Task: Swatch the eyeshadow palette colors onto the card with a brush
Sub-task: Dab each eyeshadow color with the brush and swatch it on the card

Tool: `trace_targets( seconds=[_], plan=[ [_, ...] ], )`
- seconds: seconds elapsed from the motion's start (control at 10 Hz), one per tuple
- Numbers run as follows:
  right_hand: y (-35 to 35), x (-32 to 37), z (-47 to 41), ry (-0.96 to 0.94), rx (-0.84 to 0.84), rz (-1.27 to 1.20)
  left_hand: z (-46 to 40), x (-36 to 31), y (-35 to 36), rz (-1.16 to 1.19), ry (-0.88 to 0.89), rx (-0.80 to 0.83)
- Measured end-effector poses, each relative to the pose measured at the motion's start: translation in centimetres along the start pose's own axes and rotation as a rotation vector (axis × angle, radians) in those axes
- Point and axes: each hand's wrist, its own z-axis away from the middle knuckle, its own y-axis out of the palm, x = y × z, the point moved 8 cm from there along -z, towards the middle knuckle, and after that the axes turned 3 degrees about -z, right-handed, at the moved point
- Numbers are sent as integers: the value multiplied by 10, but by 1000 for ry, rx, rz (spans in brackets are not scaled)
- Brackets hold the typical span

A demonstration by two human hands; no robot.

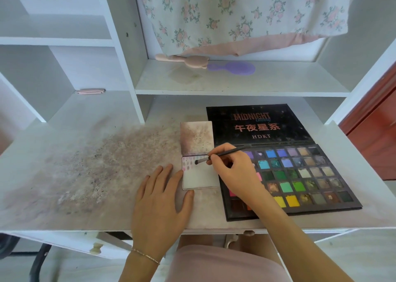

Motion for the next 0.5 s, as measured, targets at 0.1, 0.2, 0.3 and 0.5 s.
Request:
trace_targets(
  seconds=[0.1, 0.2, 0.3, 0.5],
  plan=[
    [2, -1, -1, -9, 12, -4, 0, 0, 1, 0, 1, 5],
    [2, -3, 0, -7, 18, -3, -1, 0, 2, 3, 3, 2],
    [3, -3, 0, -5, 26, 11, 0, 0, 2, -2, 3, 2],
    [3, -5, 0, 8, 34, 57, -1, 0, 1, -9, 2, 7]
  ],
)
